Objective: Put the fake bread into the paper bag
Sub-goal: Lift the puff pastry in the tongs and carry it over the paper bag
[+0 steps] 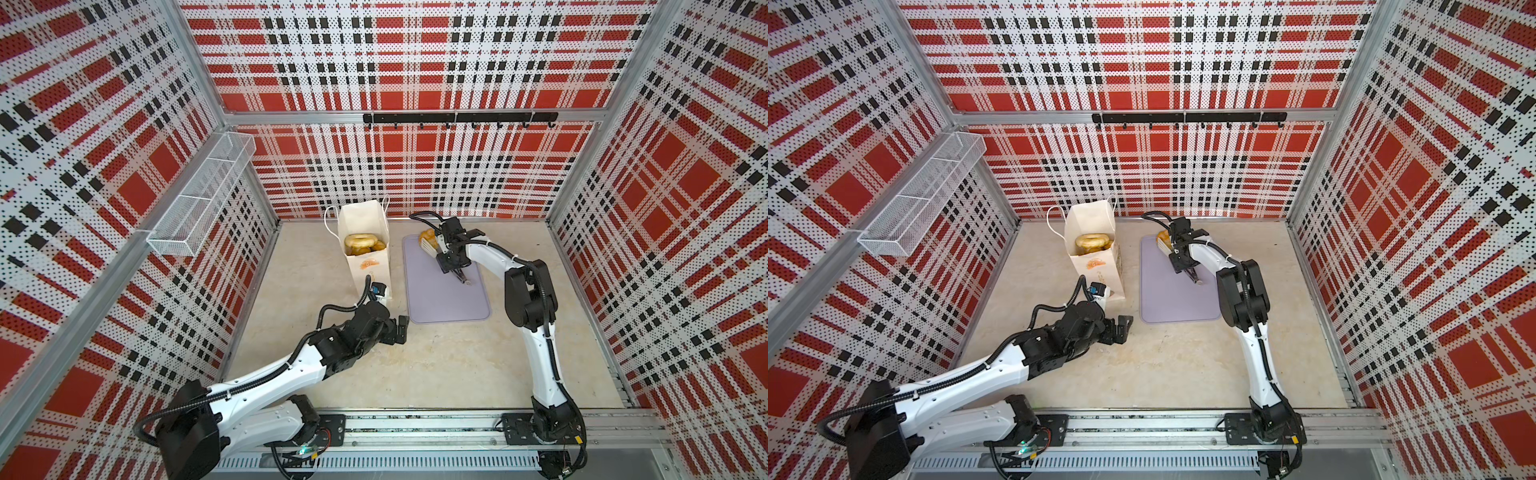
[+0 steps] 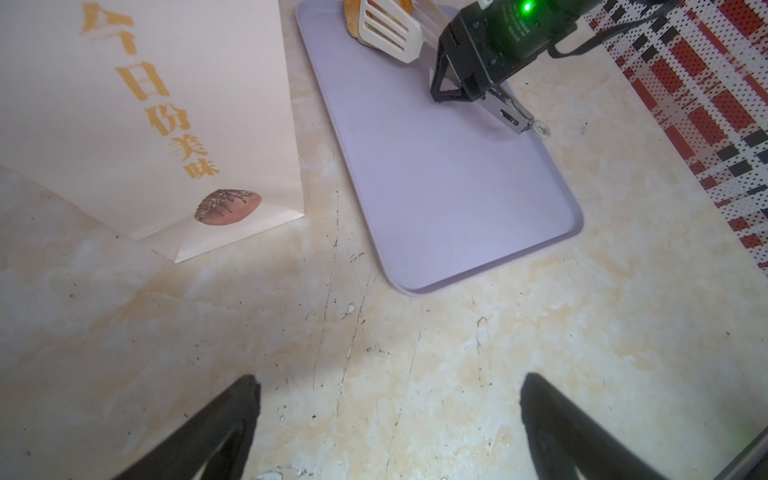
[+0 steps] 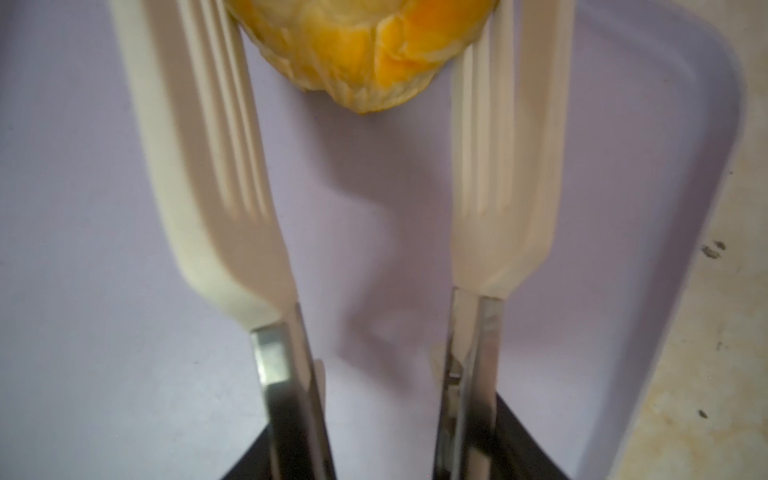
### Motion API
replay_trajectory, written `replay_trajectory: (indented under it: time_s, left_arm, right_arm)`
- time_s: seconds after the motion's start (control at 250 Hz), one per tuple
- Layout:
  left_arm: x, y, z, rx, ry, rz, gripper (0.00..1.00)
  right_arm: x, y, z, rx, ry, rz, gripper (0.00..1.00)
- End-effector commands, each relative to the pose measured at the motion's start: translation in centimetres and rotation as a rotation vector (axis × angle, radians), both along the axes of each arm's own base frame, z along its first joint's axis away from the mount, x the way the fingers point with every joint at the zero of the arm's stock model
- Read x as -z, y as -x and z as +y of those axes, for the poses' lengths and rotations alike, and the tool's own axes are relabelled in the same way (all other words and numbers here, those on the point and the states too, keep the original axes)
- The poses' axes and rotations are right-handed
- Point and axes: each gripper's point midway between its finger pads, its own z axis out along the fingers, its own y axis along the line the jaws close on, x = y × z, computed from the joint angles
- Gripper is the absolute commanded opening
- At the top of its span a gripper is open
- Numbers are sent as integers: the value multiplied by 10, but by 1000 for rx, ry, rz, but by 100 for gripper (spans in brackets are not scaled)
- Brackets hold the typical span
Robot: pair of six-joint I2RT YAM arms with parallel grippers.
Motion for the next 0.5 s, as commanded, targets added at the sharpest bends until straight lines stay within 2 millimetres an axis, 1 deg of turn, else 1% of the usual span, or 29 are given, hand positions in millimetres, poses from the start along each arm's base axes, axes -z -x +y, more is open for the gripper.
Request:
replay_trajectory:
  time_s: [0.0, 0.072, 0.16, 0.272, 0.496]
  left_arm:
    - [-11, -6, -3, -11, 32, -22, 99]
    - [-12, -5, -2, -13, 31, -23, 100]
    - [-13, -5, -1, -16, 32, -27, 99]
    - [-13, -5, 0, -18, 32, -26, 99]
    - [-14, -4, 0, -17, 35, -30, 99]
  right_arm:
    - [-3, -5, 3, -18, -16, -11, 48]
    - [-5, 1, 2, -30, -18, -4, 42]
    - [-7, 7, 0, -39, -12, -1, 39]
    - [-7, 15, -2, -49, -6, 12, 38]
    - [-22, 33, -5, -58, -44, -7, 37]
